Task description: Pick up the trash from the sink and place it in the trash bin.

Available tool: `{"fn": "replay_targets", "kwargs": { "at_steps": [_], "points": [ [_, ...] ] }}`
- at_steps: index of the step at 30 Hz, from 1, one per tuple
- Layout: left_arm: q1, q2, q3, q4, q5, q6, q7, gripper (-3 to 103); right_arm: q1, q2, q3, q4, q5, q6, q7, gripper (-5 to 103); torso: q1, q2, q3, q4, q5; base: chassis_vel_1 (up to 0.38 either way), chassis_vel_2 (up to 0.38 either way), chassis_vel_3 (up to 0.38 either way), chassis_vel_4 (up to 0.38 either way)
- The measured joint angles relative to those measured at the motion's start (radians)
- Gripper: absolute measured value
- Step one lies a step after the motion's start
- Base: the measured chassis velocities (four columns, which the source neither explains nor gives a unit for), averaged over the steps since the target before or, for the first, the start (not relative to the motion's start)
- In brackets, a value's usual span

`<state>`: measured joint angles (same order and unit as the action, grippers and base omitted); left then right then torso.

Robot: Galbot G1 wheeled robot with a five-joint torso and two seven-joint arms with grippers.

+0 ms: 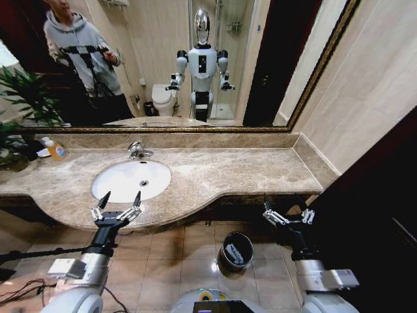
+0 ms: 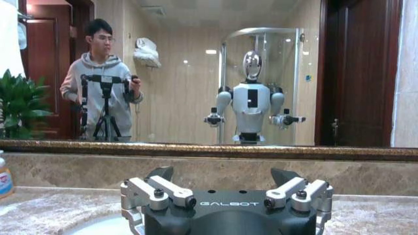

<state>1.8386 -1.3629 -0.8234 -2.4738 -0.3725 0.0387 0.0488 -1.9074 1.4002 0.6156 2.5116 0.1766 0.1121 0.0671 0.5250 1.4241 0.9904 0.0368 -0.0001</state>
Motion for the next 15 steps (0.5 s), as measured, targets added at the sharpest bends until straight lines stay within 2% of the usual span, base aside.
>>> {"fn": "replay_targets", "kwargs": {
  "at_steps": [8, 15],
  "points": [
    [0.000, 0.000, 0.000, 0.000, 0.000, 0.000, 0.000, 100, 0.000, -0.003, -0.008, -0.002, -0.022, -0.045, -0.033, 100, 0.000, 0.000, 0.000, 0.0000, 0.0001, 0.000, 0.000, 0.000, 0.000],
    [0.000, 0.000, 0.000, 0.000, 0.000, 0.000, 0.000, 100, -0.002, -0.001, -0.011, -0.006, -0.026, -0.049, -0.038, 100, 0.000, 0.000, 0.000, 0.0000, 0.0001, 0.000, 0.000, 0.000, 0.000]
  ]
}}
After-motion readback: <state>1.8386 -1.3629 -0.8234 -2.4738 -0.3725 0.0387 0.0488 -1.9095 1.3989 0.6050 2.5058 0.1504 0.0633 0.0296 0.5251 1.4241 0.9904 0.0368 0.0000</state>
